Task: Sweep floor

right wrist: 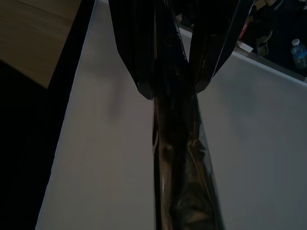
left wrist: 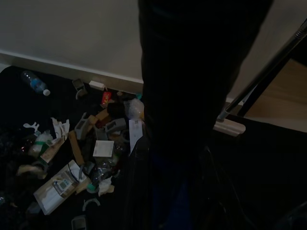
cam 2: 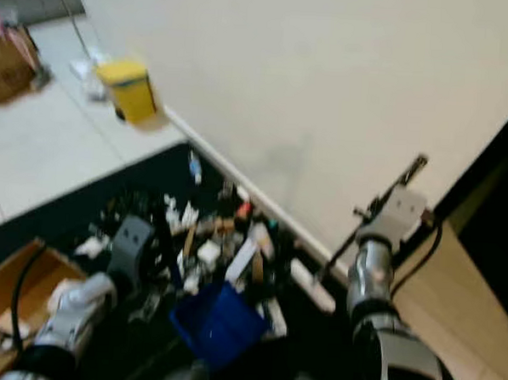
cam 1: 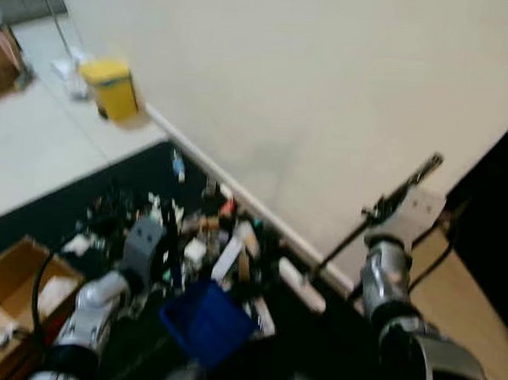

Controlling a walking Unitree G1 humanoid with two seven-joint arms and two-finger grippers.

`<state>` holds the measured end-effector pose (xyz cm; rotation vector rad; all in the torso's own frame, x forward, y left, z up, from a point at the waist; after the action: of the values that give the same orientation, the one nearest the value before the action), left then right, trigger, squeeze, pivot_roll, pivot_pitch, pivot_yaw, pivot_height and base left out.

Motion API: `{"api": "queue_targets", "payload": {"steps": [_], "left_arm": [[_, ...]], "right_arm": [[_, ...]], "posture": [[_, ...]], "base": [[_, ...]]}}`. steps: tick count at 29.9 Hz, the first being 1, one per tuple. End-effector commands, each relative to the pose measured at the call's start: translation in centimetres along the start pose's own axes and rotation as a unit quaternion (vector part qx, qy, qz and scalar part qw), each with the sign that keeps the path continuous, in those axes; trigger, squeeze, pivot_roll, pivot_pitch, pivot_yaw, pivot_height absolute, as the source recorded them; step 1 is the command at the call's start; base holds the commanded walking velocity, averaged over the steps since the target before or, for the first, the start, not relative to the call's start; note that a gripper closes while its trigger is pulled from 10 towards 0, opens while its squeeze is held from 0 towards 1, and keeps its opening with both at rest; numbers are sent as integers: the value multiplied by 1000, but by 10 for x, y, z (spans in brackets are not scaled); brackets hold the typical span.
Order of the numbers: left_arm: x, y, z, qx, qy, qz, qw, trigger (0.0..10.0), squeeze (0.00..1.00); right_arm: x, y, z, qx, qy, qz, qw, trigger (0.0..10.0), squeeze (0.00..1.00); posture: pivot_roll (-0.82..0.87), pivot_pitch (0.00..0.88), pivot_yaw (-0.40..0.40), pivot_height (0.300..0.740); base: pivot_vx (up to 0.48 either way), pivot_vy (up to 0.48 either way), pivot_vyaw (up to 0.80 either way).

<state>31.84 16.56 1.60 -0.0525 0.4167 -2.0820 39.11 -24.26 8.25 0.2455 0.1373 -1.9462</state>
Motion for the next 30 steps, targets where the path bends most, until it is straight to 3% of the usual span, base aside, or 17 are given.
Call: {"api": "queue_targets", "payload": {"steps": [1,30], "left_arm": [[-1,3,14,28,8,5,1000,10000,0],[1,2,11,18,37,-6,999,10000,0]], "right_arm": [[-2,0,2,5,3,2,1000,10000,0],[-2,-1,0,3,1,1,1000,10000,0]], "posture": [[93,19,18,740],[89,19,30,740]], "base": [[0,480,0],[0,0,0]]}}
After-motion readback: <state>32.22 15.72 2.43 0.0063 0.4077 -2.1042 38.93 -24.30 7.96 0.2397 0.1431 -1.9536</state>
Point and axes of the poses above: a point about 5 cm out from each wrist's last joint towards the gripper, its own y axis pointing out of the wrist towards the gripper, its own z axis along the axis of the wrist's last joint, x = y × z, the point moved 6 cm from there along y, pointing out of the wrist towards the gripper, and after that the axes turned 5 degrees about y, right-handed, at the moved point
